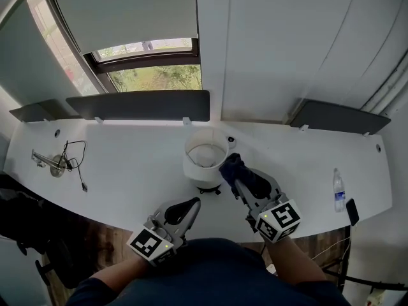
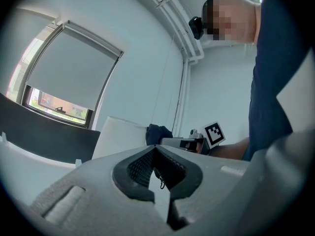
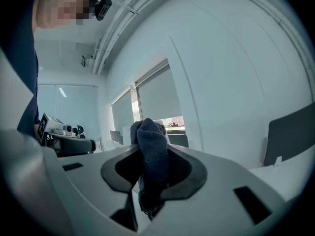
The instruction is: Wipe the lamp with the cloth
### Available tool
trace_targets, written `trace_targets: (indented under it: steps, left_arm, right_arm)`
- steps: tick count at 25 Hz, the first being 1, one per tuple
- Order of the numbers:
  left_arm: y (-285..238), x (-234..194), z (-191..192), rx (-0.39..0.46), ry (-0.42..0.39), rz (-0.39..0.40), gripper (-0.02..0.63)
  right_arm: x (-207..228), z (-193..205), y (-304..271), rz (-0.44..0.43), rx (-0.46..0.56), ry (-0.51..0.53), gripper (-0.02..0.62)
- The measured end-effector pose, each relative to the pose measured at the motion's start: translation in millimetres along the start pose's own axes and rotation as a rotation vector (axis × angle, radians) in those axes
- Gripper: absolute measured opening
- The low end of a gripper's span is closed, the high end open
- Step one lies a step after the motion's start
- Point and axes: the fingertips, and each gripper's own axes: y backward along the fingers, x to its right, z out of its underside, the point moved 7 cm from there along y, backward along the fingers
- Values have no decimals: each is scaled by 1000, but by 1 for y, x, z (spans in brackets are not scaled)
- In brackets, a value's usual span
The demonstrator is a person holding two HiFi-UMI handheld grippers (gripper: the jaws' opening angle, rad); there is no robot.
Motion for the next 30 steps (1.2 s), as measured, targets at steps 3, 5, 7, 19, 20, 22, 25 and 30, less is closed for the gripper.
trace_targets:
  steps: [3, 5, 7, 19, 20, 22, 25, 30]
  left_arm:
    - [2, -1, 3, -9, 5, -17, 6]
    - [2, -2, 3, -9, 4, -26, 6]
    - [3, -2, 2, -9, 0, -31, 6]
    - [11, -1, 6, -56, -4, -64, 6]
    - [11, 0, 6, -59, -5, -64, 6]
    - [12, 2, 6, -61, -10, -64, 6]
    - [15, 4, 6, -63, -13, -69, 6]
    - [15, 7, 8, -59, -13, -72, 6]
  right_arm:
    - [4, 12, -5, -4, -24, -13, 114]
    - [5, 20, -7, -8, -40, -19, 112]
    - [6, 27, -9, -10, -55, -21, 112]
    - [13, 75, -16, -15, -150, -56, 112]
    - [13, 78, -16, -15, -156, -59, 112]
    - [14, 85, -17, -15, -169, -63, 112]
    - [15, 95, -16, -13, -192, -65, 112]
    - [18, 110, -15, -8, -236, -55, 112]
